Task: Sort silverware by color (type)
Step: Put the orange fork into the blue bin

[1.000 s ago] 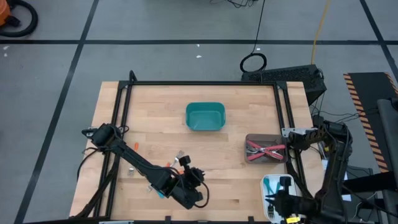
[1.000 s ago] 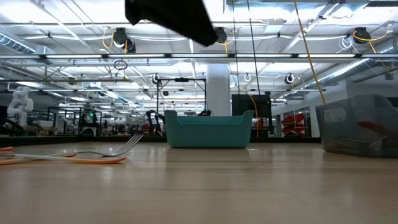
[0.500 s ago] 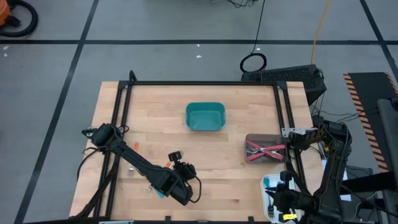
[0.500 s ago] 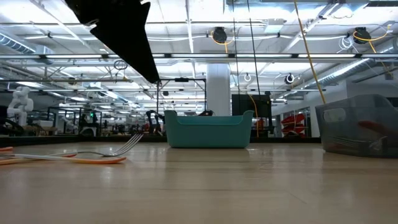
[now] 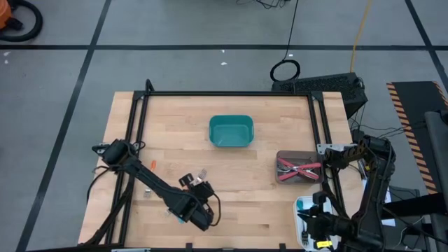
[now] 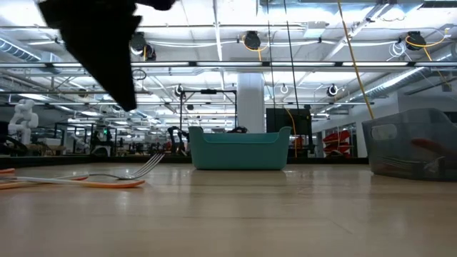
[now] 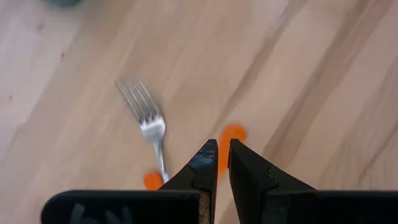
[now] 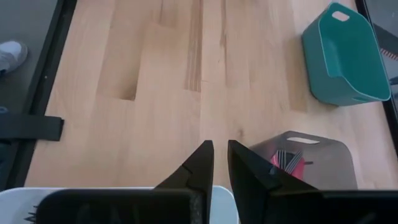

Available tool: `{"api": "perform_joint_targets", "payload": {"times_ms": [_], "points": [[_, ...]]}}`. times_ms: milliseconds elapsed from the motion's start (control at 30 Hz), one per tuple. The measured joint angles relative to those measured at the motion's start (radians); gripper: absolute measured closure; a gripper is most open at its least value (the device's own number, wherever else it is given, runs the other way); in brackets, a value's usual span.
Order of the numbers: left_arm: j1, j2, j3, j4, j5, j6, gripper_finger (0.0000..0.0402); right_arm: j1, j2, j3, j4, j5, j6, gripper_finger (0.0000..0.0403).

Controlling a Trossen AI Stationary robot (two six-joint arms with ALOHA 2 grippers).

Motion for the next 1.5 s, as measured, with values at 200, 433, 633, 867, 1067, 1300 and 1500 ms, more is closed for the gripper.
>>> {"api": "perform_joint_targets", "payload": {"times_ms": [200, 433, 633, 867, 1067, 1300, 1500], "points": [[-0.042, 0.000, 0.000, -0.091, 0.049, 0.029, 0.0360, -0.007, 0.000, 0.000, 0.003, 0.000, -0.001, 0.0358], [-0.041, 0.000, -0.006, -0.152, 0.133, 0.167, 0.0358, -0.007, -0.001, 0.000, 0.026, -0.002, -0.005, 0.0358], [0.004, 0.000, -0.086, -0.123, 0.182, 0.236, 0.0314, -0.006, -0.001, 0.000, 0.073, -0.007, -0.014, 0.0358], [0.029, 0.000, -0.168, 0.055, 0.262, 0.332, 0.0291, -0.006, -0.001, 0.000, 0.076, -0.007, -0.037, 0.0358], [0.041, 0.000, -0.198, 0.055, 0.258, 0.403, 0.0290, -0.006, -0.001, 0.000, 0.080, -0.007, -0.037, 0.0358], [0.072, -0.008, -0.288, 0.163, 0.310, 0.457, 0.0291, -0.006, -0.001, 0.000, 0.098, -0.008, -0.044, 0.0358], [0.102, -0.007, -0.299, 0.189, 0.385, 0.490, 0.0291, -0.006, -0.001, 0.000, 0.098, -0.008, -0.056, 0.0358]]}}
